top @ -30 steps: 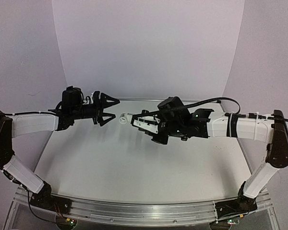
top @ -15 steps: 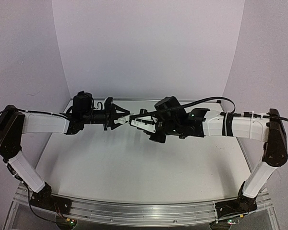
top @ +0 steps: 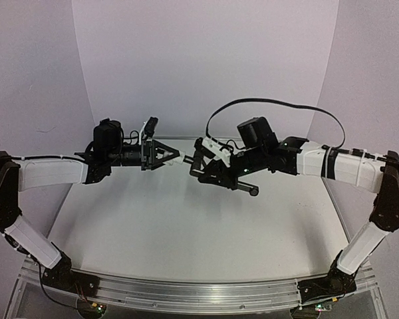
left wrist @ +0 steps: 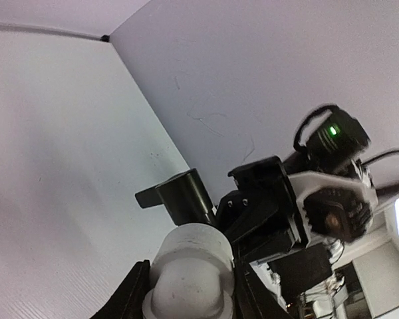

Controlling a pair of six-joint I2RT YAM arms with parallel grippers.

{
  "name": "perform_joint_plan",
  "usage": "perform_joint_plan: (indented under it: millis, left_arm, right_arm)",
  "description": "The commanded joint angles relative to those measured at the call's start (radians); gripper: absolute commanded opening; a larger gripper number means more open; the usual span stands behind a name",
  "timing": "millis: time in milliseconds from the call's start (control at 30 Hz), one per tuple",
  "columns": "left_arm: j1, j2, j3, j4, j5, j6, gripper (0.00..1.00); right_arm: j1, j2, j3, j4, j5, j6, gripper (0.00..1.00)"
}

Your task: Install the water faucets

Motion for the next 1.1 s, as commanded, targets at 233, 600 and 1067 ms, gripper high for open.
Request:
perform_joint_plan:
  millis: [233, 600, 1067]
  left_arm:
    - [-0.051, -0.109, 0.174, -0.269, 0.198, 0.763, 0.0]
    - [-0.048, -0.144, 0.215, -0.448, -0.091, 0.933, 0.67]
    - [0.084, -0.302, 0.007, -0.27, -0.271, 0.421, 0.93]
  right_arm:
    - [0.018, -0.067, 0.121, 0.084, -0.842, 0.094, 0.0]
    - [0.009, -0.105, 0.026, 0.08, -0.454, 0.016, 0.0]
    - [0.01, -0.132, -0.027, 0.085, 0.156, -0.095, 0.0]
